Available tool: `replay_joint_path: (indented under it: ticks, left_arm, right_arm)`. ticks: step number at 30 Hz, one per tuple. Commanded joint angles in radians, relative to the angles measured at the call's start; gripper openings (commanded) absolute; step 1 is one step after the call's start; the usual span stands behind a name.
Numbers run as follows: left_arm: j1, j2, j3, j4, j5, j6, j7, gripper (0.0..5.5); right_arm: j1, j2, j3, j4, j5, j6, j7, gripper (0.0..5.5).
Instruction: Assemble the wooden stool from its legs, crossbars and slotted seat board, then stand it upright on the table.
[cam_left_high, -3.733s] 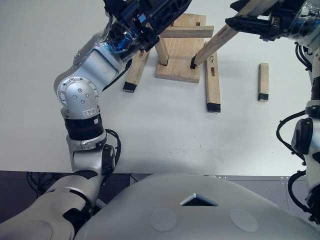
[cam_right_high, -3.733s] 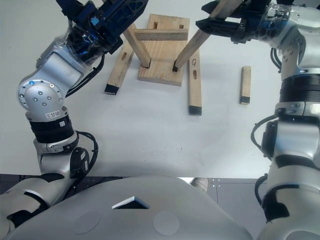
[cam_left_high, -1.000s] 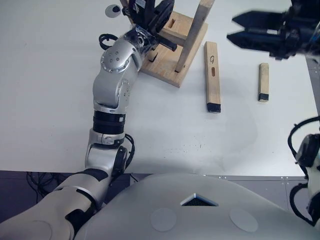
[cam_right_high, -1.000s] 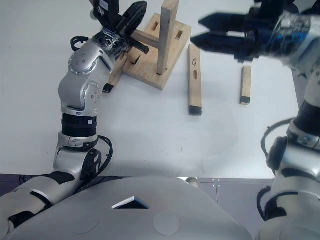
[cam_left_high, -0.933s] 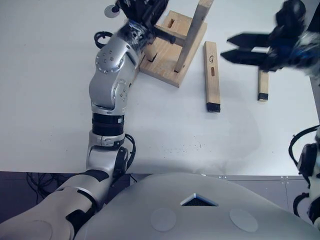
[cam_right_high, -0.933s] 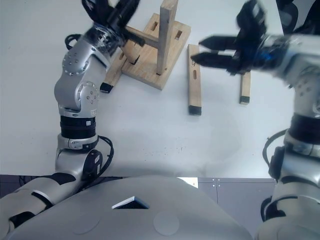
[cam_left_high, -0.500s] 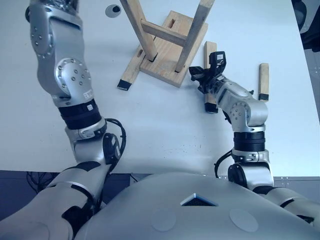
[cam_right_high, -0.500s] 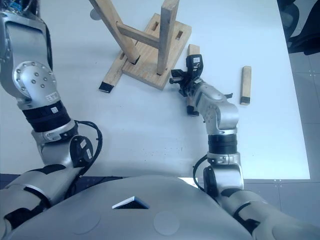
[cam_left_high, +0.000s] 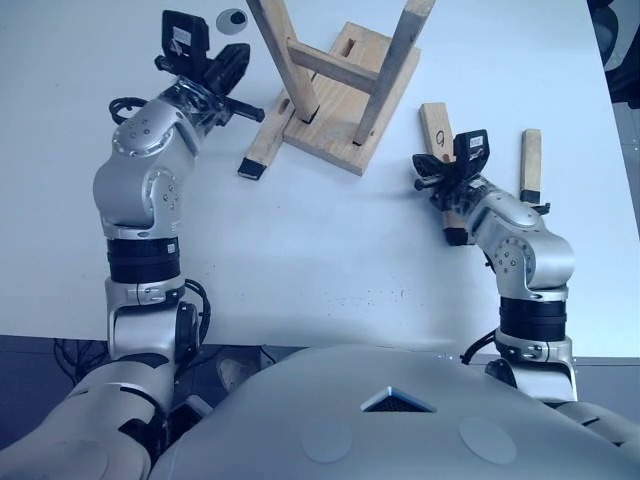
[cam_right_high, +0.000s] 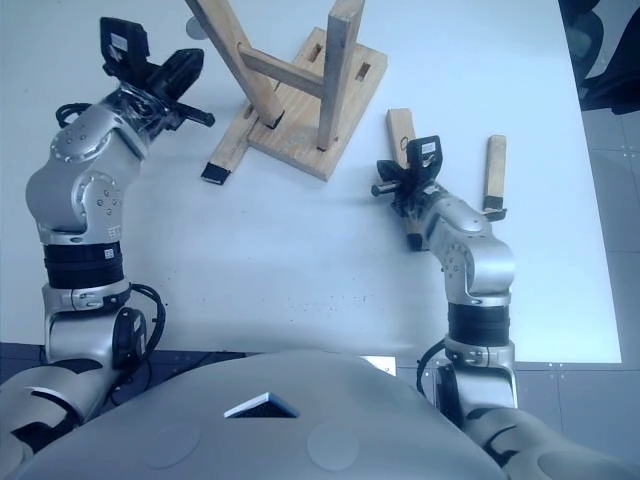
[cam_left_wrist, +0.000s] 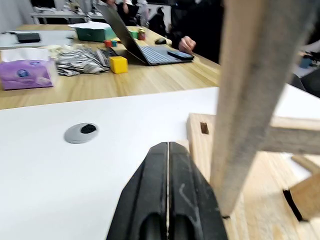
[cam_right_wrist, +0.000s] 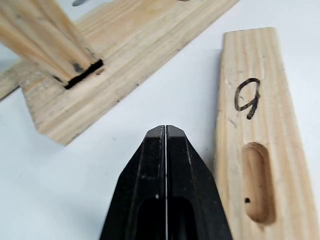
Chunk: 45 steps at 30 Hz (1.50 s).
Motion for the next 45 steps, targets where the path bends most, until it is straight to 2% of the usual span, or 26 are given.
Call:
replay_joint_path:
  ticks: [1, 9, 16, 24, 27, 32, 39, 43, 45]
  left_arm:
    - [0.075, -0.005, -0.045, -0.023, 0.043, 0.03, 0.012, 0.0]
    - [0.115, -0.06, -0.046, -0.026, 0.062, 0.013, 0.035, 0.0]
    - [0.059, -0.051, -0.032, -0.015, 0.053, 0.029, -0.006, 0.0]
    - [0.069, 0.102, -0.162, -0.137, 0.017, 0.308, -0.165, 0.0]
    - [0.079, 0.067, -0.192, -0.097, 0.03, 0.334, -0.142, 0.0]
    - [-0.032, -0.069, -0.195, 0.097, 0.097, 0.218, -0.042, 0.0]
    - [-0.103, -0.074, -0.123, 0.197, 0.143, 0.104, 0.003, 0.0]
    - [-0.169, -0.065, -0.027, 0.297, 0.151, -0.063, 0.031, 0.0]
    - [-0.218, -0.042, -0.031, 0.449, 0.202, -0.191, 0.039, 0.0]
  right_arm:
    - [-0.084, -0.101, 0.015, 0.069, -0.042, -0.005, 0.055, 0.01]
    - [-0.15, 0.002, -0.017, 0.122, -0.058, -0.046, -0.047, 0.01]
    - [-0.175, 0.008, 0.011, 0.297, -0.157, -0.157, -0.106, 0.01]
    - [-0.323, 0.087, 0.112, 0.231, -0.096, -0.428, 0.118, 0.01]
    - [-0.34, 0.074, 0.168, 0.229, -0.109, -0.443, 0.204, 0.01]
    - [-0.357, 0.044, 0.3, 0.194, -0.154, -0.361, 0.306, 0.01]
    - [-0.492, 0.163, 0.402, 0.397, -0.289, -0.357, 0.207, 0.01]
    - [-0.518, 0.149, 0.329, 0.386, -0.303, -0.397, 0.151, 0.01]
    - [-0.527, 0.089, 0.275, 0.384, -0.31, -0.415, 0.15, 0.01]
